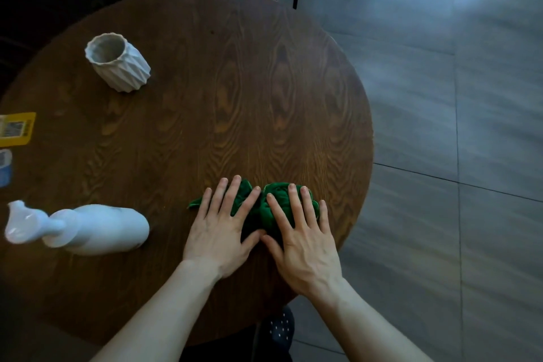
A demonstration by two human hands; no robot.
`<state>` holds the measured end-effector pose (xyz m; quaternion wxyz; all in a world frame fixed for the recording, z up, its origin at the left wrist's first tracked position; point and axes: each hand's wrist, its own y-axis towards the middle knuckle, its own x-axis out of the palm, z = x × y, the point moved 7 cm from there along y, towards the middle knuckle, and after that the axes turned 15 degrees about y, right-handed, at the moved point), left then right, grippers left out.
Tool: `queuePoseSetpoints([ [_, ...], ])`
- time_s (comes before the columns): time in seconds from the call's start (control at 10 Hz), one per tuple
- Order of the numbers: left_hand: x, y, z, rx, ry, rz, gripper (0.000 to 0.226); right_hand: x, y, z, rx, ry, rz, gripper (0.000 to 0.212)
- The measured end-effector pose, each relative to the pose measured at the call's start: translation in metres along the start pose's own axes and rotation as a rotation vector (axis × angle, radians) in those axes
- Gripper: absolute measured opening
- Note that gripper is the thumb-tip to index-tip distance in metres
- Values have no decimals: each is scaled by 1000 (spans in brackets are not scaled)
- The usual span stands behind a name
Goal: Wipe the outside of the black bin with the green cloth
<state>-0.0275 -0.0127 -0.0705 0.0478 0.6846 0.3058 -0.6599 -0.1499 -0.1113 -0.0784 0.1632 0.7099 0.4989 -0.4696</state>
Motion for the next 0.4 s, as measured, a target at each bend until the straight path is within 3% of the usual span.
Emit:
queuePoseSetpoints([
  [0.2, -16, -17, -6, -11, -68, -42, 82, -21, -11, -9, 54, -35, -94, 77],
  [0.4, -39, -83, -50, -59, -71, -9, 82, -50, -71, -41, 143, -64, -17, 82],
])
